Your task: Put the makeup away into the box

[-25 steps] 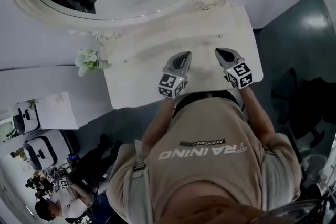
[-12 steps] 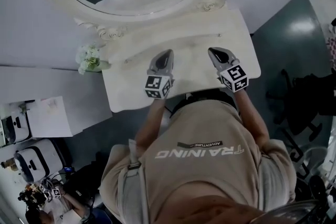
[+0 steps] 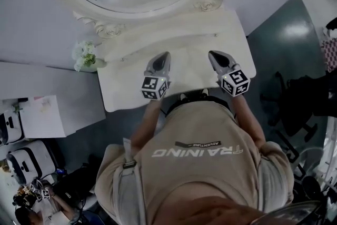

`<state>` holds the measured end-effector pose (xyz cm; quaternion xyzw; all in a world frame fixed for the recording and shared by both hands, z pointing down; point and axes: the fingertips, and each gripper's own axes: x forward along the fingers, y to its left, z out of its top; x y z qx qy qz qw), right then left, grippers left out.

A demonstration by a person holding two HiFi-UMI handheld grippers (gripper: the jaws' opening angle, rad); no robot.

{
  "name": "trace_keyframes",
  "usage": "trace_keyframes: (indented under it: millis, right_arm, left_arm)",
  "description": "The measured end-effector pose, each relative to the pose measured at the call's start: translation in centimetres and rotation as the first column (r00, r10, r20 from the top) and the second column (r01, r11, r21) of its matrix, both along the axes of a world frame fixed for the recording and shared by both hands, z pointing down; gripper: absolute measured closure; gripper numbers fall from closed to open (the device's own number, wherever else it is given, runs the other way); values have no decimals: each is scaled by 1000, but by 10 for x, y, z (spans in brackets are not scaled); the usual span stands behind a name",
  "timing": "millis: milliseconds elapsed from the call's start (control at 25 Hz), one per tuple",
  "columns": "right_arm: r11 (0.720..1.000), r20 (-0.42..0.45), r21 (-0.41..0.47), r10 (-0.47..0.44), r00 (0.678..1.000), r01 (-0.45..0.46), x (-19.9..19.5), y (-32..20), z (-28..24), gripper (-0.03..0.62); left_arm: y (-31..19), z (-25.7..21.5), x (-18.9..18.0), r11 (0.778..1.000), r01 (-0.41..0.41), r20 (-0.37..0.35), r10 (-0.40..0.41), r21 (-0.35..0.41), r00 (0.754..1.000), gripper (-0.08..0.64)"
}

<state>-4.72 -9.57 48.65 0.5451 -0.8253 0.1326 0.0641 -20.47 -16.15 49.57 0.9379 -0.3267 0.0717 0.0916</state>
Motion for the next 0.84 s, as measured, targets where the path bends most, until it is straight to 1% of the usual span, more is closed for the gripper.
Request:
trace_keyframes:
  millis: [200,280,480,600,680,840]
  right_arm:
    - [1000,10,-5,-3,1000,4,8,8,2,588]
    - [1000,14,-6,-9,1000,9,11,7,3,589]
    - [999,12,6,-39,999,39,15,-2,5,588]
    - [998,-26,28,-57,998,57,20,-7,1,589]
    - [997,-48,44,-62,997,64,26,-13,-2,588]
    - [996,-32,60,-57,998,59,35,-26,-2,589]
  left_arm:
    - [12,-6,16,999,-49,21,48,10,999,554]
    - [12,-7,21,998,-55,24,55,13,998,554]
    - [7,-9,23,1000,-29,29,29,2,999,554]
    - [7,-7,22,1000,-13,36,13,-6,999,554]
    - [5,-9,28,1000,-12,33,12,4,999,554]
    - [-1,-7,34,1000,3,36,-4,28,999,554]
